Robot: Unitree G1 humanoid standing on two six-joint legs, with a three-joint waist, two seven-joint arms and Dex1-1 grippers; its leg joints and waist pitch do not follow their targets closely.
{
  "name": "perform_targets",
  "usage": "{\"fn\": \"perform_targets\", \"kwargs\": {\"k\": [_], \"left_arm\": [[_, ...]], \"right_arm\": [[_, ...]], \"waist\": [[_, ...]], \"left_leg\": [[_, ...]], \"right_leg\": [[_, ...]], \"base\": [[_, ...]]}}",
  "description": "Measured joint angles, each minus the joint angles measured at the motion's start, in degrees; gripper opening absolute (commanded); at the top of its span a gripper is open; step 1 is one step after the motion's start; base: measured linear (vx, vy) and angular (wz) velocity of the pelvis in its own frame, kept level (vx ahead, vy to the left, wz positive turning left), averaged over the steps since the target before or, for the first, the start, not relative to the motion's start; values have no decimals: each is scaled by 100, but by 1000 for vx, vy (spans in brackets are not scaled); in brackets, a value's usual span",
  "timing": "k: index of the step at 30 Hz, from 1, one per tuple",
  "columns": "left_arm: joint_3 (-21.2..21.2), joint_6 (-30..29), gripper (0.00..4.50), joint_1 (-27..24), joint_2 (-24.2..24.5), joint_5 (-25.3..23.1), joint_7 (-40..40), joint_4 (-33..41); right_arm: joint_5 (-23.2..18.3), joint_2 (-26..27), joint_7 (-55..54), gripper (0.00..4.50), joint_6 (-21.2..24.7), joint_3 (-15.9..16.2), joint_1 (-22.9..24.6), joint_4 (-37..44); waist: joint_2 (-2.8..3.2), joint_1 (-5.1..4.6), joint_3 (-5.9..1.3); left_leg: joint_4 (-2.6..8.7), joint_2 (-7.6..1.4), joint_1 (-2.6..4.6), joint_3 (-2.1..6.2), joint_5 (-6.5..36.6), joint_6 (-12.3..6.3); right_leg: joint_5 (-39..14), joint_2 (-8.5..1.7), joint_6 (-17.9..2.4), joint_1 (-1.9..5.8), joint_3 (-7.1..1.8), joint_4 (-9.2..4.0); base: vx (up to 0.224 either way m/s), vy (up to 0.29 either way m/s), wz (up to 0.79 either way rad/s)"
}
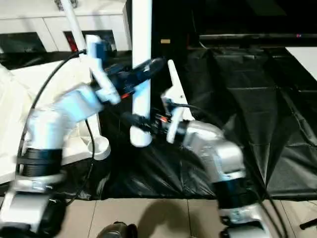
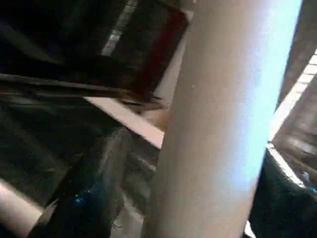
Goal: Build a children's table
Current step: Pick table leg
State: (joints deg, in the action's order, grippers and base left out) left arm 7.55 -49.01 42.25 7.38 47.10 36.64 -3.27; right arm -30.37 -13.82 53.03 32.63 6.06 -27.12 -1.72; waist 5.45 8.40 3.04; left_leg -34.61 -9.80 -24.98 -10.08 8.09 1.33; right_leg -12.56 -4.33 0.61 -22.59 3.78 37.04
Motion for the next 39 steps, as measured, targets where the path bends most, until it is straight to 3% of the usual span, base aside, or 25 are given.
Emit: {"fn": "perform_targets", "kwargs": {"k": [5, 6, 18, 25, 26, 27, 29, 31, 39], "left_arm": [[104, -510, 336, 0, 185, 684, 911, -28], [100, -599, 318, 0, 228, 771, 1055, -27], [-100, -552, 218, 0, 439, 694, 1413, -140], [-139, -321, 199, -2, 342, 550, 1256, -122], [-139, -296, 198, -9, 325, 523, 1221, -82], [-139, -241, 197, -25, 311, 485, 1156, -26], [-111, -169, 196, -33, 313, 394, 991, -29], [-110, -27, 187, -76, 291, 214, 745, -27], [-302, 800, 184, -70, 110, -1198, -913, -126]], "right_arm": [[-306, -452, 899, 190, 292, 215, 57, 169], [-323, -513, 1011, 190, 316, 255, 57, 169], [-377, -718, 1389, 190, 376, 350, 57, 172], [-363, -700, 1309, 190, 346, 334, 56, 153], [-348, -685, 1271, 225, 319, 335, 56, 153], [-341, -641, 1200, 260, 302, 336, 56, 153], [-297, -609, 1133, 260, 284, 345, 55, 158], [-139, -581, 849, 295, 235, 333, 54, 154], [273, -247, -585, 305, 323, -9, -207, -132]], "waist": [[4, 17, -3], [5, 16, -3], [9, 5, -6], [12, 5, -8], [12, 5, -8], [12, 4, -8], [14, -1, -9], [13, -2, -9], [11, -15, -8]], "left_leg": [[-9, 0, 2, -1, -8, -13], [-8, 0, 3, -1, -8, -12], [-7, -1, 8, -1, -8, -11], [-7, -1, 5, -1, -8, -12], [-7, -1, 5, -1, -8, -12], [-7, -1, 5, -1, -8, -12], [-6, -1, 6, -1, -8, -12], [-6, -1, 6, -1, -8, -11], [-5, -1, 4, -1, -9, -11]], "right_leg": [[10, -2, -10, 6, 1, 1], [16, -1, -16, 6, 1, 2], [34, -1, -18, 3, 0, 2], [33, -1, -19, 2, 0, -1], [33, -1, -19, 1, 0, -1], [33, -1, -19, 1, 0, 0], [33, -1, -18, 0, 0, 0], [34, -1, -18, 1, 0, 0], [36, -2, -12, -2, -1, -3]], "base": [[0, 0, 0], [0, 0, 0], [0, 0, 0], [0, 0, 0], [0, 0, 0], [0, 0, 0], [0, 0, 0], [0, 0, 0], [0, 0, 0]]}}
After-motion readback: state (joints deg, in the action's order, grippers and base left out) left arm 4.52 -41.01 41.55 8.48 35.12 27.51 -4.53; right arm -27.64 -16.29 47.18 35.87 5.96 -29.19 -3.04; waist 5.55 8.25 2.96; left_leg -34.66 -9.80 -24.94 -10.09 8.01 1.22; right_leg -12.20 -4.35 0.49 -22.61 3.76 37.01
